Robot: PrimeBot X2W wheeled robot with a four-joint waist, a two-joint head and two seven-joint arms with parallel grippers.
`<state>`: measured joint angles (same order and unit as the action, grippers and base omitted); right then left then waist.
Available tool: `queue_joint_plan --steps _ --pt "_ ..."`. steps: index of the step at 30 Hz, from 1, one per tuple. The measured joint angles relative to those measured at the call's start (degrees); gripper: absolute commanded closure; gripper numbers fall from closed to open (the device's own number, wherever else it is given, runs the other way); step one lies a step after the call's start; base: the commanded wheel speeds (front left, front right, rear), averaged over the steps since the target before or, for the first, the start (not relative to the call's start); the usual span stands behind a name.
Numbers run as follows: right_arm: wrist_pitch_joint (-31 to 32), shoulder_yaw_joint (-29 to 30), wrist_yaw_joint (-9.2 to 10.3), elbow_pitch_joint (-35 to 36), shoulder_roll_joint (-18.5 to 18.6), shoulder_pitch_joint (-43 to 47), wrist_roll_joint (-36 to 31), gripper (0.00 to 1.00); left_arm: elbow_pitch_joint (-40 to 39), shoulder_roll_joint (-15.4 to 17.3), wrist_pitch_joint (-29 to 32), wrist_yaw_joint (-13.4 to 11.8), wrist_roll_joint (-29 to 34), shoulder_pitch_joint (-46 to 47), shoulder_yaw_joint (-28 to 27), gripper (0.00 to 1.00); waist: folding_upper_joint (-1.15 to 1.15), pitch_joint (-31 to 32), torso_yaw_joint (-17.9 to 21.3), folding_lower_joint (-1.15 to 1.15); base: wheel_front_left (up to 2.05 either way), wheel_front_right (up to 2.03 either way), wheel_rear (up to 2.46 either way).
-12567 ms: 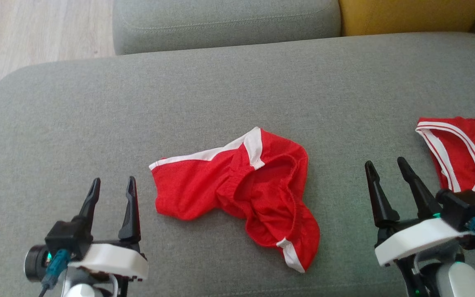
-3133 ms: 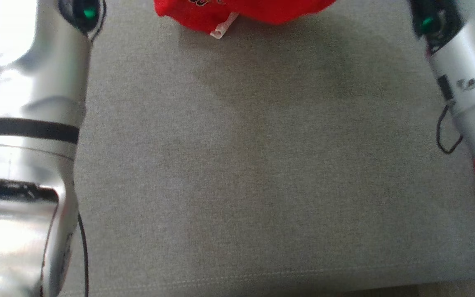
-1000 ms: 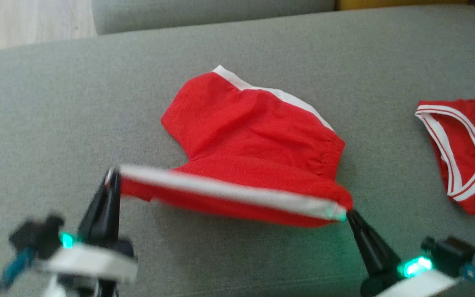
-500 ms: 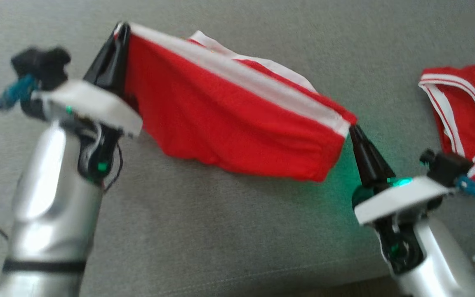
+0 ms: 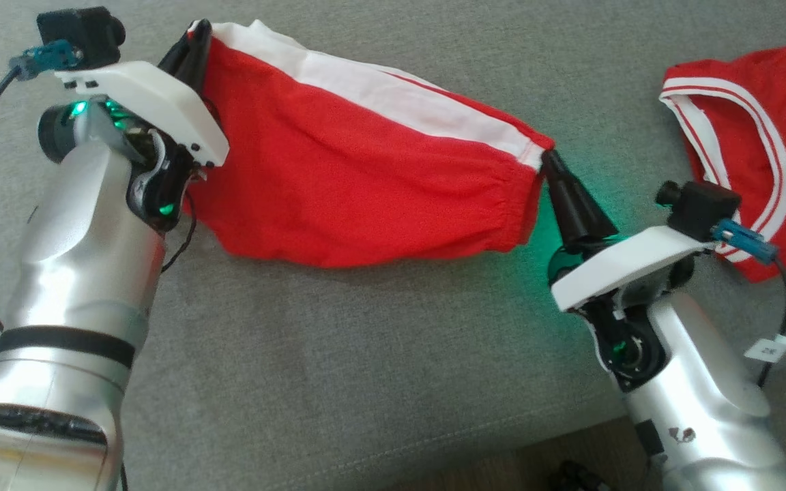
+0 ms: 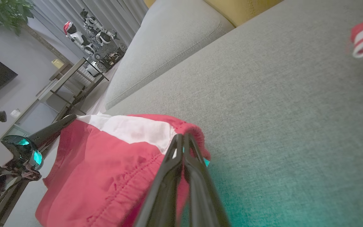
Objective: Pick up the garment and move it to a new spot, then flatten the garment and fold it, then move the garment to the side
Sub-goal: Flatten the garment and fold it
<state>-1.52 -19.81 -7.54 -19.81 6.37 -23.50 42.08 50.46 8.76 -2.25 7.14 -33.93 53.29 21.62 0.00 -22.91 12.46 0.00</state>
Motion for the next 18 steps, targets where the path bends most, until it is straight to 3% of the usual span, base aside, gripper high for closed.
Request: queue_joint_plan --steps 1,2,11,14,18 --pt "0.0 -0.8 0.00 -0.2 0.1 -0.3 0.2 0.62 0.5 0.0 -0.5 0.0 -0.8 0.1 0.5 0.26 0.00 -0.1 0.1 0.00 0.00 0.00 0.00" --pt "-0.6 -2.2 0.00 -0.4 0.5 -0.5 0.8 0.00 1.6 0.0 -1.6 0.0 -1.9 0.2 2.1 0.00 0.00 -0.1 0.2 0.00 0.00 0.00 0.00" --pt "-5.4 -3.0 0.00 2.2 5.4 1.7 -4.8 0.00 1.2 1.8 -11.8 -0.5 0.3 -1.4 5.4 0.00 0.00 2.2 -1.6 0.00 0.00 0.00 0.00" --pt "-6.8 -0.3 0.00 5.2 5.7 4.8 -8.3 0.00 -4.1 2.4 -12.0 -3.4 3.1 -4.2 4.8 0.00 0.00 3.1 -2.6 0.00 0.00 0.00 0.00" --pt "-7.2 3.9 0.00 9.6 6.0 7.5 -13.2 0.00 -17.0 3.6 -12.2 -7.8 7.8 -10.2 1.4 0.00 0.00 4.4 -3.7 0.00 0.00 0.00 0.00"
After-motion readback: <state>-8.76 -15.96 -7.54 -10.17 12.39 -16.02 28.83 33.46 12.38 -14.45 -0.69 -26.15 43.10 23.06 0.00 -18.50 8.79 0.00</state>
